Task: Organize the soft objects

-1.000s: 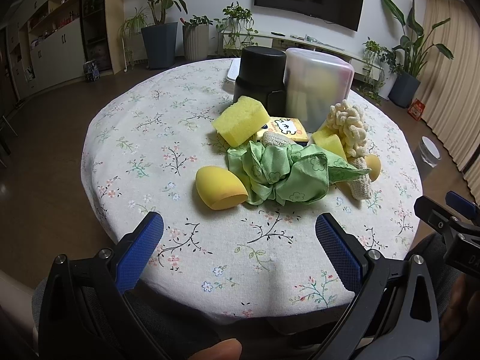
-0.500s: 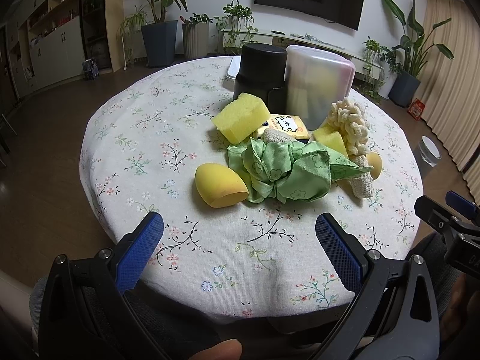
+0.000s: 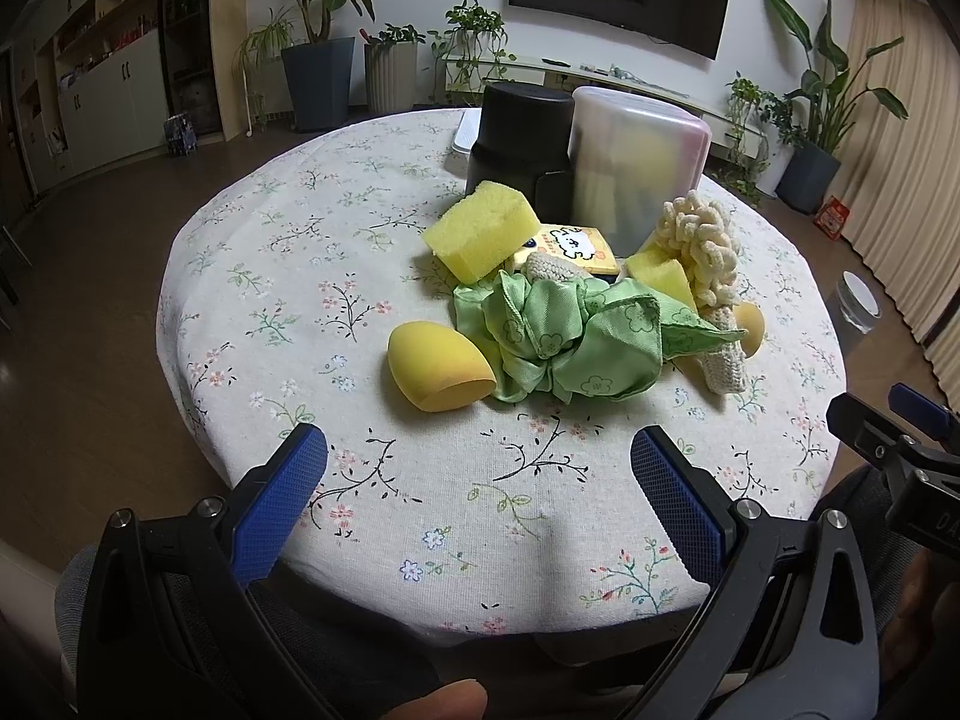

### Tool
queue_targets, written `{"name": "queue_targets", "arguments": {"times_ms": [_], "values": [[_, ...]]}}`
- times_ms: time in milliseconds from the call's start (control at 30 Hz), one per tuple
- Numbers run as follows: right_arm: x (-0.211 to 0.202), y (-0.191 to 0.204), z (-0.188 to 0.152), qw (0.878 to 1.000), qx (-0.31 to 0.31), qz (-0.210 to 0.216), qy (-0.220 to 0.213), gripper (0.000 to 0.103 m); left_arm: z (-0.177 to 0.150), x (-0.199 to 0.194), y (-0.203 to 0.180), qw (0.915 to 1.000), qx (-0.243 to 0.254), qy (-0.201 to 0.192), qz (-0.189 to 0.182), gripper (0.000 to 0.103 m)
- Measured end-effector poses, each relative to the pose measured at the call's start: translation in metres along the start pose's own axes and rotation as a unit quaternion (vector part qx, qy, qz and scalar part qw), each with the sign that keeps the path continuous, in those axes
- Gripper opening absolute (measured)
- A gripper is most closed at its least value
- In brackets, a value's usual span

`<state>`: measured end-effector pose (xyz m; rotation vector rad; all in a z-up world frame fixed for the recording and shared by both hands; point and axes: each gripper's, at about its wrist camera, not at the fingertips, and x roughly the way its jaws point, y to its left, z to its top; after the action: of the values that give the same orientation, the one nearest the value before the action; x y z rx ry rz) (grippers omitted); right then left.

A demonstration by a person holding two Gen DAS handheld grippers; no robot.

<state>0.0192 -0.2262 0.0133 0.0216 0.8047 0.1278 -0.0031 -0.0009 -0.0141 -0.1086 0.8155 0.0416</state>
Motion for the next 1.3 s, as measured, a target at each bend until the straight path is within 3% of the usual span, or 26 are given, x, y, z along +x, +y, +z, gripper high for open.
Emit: {"name": "queue_targets", "arguments": {"times_ms": [600,867,1033,1133,1300], "values": [[0.01,-0.001,0.0,1.0,0.003,0.016,0.012,0.103,0.001,0.014,0.008,0.9998,-0.005,0.018,-0.007,0.103],[0.021,-0.009,0.014,1.0,-0.005,0.023,0.019,0.103,0.005,0.031,0.026,0.9988,0.002,0.045,-0.02,0.102],[0.048,-0.024,0.035,0.997,0.009,0.058,0.054,0.101,0.014,0.04,0.041,0.9971,-0.008,0.063,-0.042,0.102],[0.074,-0.025,0.041,0.991,0.012,0.087,0.099,0.09,0.024,0.043,0.046,0.9979,0.004,0.061,-0.021,0.102],[0.097,-0.021,0.044,0.99,-0.014,0.083,0.116,0.088,0.032,0.056,0.051,0.9962,0.016,0.083,-0.022,0.102]]}}
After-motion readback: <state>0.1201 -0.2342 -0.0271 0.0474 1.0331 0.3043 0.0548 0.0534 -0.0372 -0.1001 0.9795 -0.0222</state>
